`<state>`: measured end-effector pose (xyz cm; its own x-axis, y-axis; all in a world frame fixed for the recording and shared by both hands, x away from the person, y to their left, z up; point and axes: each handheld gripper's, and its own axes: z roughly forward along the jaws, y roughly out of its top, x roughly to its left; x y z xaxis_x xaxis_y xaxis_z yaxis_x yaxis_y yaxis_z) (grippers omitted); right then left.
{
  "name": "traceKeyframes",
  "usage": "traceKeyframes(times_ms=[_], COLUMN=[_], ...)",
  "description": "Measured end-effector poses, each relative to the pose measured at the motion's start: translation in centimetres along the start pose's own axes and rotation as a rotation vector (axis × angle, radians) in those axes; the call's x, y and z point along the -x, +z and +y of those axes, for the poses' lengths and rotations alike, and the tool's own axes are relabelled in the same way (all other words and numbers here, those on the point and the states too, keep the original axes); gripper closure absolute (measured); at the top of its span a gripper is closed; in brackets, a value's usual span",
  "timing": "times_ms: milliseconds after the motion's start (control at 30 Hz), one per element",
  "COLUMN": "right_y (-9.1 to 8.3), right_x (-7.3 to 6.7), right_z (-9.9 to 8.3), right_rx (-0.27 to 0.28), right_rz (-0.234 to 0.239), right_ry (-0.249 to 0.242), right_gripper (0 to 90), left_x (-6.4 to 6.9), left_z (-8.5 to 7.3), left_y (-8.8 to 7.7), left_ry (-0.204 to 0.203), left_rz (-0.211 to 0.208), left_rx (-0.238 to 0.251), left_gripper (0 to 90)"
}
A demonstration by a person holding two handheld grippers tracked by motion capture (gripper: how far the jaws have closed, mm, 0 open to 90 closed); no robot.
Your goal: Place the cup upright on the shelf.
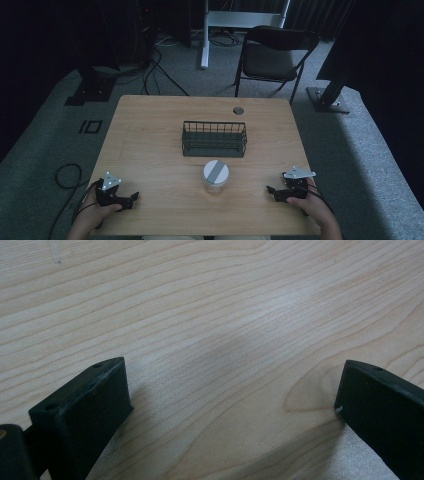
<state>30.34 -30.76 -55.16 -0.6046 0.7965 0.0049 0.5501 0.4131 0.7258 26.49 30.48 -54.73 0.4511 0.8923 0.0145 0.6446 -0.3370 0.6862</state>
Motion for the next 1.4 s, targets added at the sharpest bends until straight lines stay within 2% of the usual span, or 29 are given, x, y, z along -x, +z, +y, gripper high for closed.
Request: traceKeyframes(times_ms=[200, 333, 600, 900, 1133, 1200, 1400], right_y=[0.0, -0.1, -1.0, -0.8, -0.5, -0.3, 0.2], right_x=[-0.1, -0.2, -0.6, -1.7, -2.4, -3.1, -4.0], right_z=[0.0, 0.1, 1.1, 2.1, 2.8, 3.2, 3.6], right_rx=[0.002, -0.007, 0.046, 0.088, 0.098, 0.104, 0.122], right_rz=[0.008, -0.007, 0.0, 0.043, 0.062, 0.086, 0.131], right_ry=[-0.012, -0.012, -0.025, -0.042, -0.05, -0.07, -0.071], right_gripper=[11.2, 11.2, 11.2, 11.3, 11.3, 11.2, 11.2], left_x=[0.0, 0.0, 0.0, 0.0, 0.0, 0.0, 0.0], left_z=[0.0, 0.0, 0.0, 0.0, 0.0, 0.0, 0.0], left_y=[0.0, 0.0, 0.0, 0.0, 0.0, 0.0, 0.0], left_ry=[-0.001, -0.001, -0.001, -0.001, -0.001, -0.001, -0.001], left_rz=[-0.001, -0.001, -0.001, -0.001, -0.001, -0.001, 0.0], left_rx=[0.001, 0.001, 0.001, 0.001, 0.001, 0.001, 0.0], left_gripper=[1.4, 1.4, 1.4, 1.4, 1.4, 1.4, 1.4])
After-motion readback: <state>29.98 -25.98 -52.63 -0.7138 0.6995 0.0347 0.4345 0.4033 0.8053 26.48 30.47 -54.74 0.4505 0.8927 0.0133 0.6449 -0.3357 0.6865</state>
